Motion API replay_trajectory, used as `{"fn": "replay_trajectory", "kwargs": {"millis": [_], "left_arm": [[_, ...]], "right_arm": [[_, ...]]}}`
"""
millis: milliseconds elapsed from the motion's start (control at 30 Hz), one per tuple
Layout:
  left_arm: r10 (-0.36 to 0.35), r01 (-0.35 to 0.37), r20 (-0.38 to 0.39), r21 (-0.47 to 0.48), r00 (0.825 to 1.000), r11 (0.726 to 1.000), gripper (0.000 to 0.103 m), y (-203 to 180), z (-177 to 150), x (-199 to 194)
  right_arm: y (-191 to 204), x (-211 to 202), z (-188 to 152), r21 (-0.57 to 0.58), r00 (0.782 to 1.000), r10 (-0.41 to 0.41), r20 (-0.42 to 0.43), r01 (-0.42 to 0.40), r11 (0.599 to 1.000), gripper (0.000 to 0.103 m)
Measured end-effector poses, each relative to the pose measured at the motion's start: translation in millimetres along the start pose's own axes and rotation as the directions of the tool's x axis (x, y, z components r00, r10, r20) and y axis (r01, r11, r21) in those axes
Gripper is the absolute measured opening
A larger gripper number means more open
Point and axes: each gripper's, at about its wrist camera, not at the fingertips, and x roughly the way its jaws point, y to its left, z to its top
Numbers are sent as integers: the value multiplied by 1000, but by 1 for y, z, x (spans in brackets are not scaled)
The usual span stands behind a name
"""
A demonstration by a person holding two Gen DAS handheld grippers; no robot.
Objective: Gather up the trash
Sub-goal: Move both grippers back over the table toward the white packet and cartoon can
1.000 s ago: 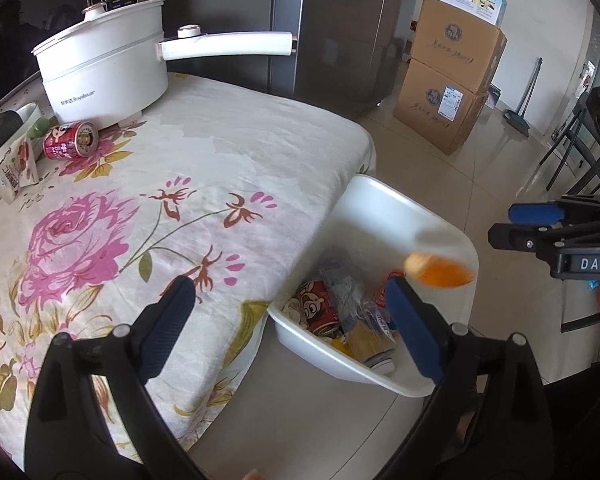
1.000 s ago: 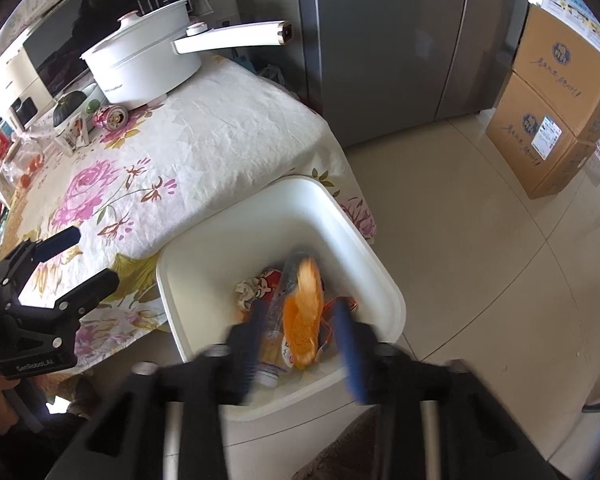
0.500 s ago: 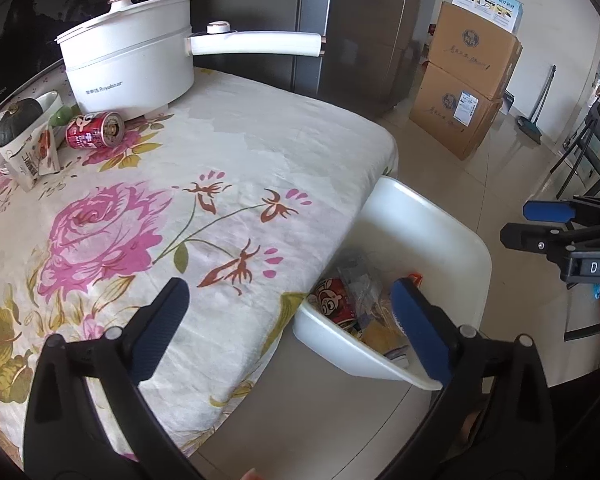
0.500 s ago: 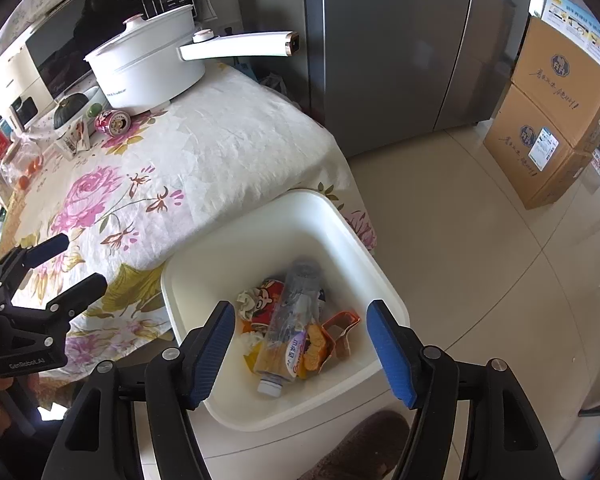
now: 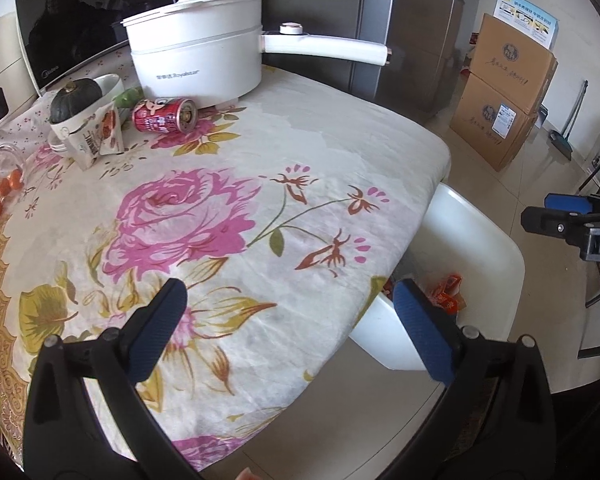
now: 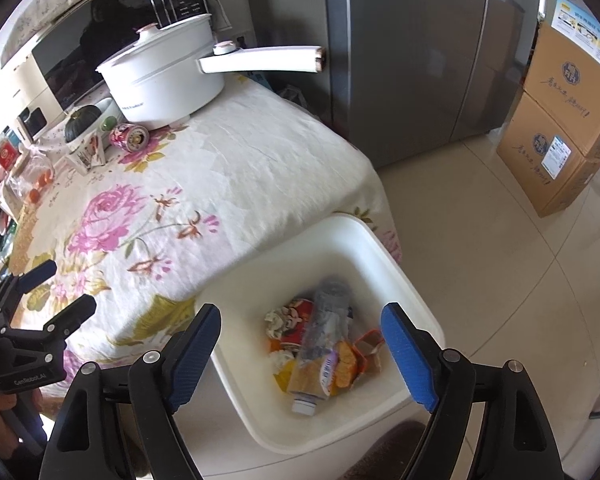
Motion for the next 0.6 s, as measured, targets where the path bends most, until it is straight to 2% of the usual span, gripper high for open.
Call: {"fn": "replay_trajectory", "kwargs": {"millis": [233, 600], "left_arm": [[48, -47, 12, -40, 999, 998, 102, 41, -6, -16], [85, -80, 33, -132, 996, 988, 102, 100, -13, -32]], "right_arm": [[38, 7, 11, -60, 999, 36, -6, -36, 998, 85], [84, 20, 22, -65, 996, 85, -11, -86, 994, 87]]}}
